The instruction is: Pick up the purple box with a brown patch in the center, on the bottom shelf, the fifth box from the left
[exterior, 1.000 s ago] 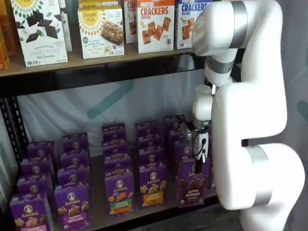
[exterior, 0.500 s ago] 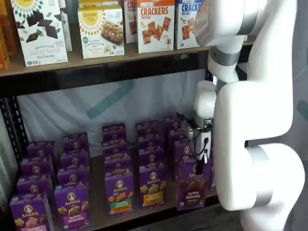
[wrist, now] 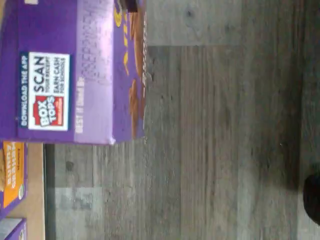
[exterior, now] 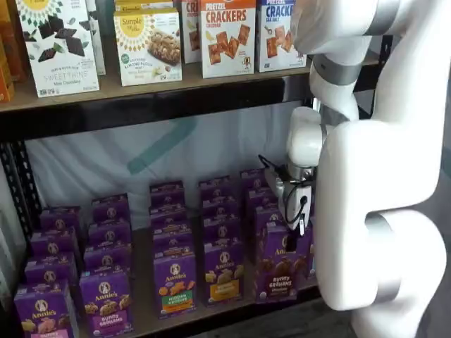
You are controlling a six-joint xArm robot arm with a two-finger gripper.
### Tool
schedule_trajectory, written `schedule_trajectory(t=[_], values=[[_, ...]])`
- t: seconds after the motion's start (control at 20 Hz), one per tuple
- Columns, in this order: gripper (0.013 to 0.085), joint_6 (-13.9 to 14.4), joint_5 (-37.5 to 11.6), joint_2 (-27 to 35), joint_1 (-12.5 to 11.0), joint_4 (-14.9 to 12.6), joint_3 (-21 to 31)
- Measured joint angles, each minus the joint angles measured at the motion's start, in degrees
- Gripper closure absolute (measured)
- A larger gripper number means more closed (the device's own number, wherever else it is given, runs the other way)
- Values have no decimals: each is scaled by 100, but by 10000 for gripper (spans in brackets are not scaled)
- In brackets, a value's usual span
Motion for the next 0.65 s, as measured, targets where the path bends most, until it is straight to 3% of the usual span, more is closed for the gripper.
schedule_trajectory(t=[0.2, 0.65], values=[[690, 228, -7, -429, 144, -84, 295], [690, 1075, 454, -1375, 375, -741, 747]])
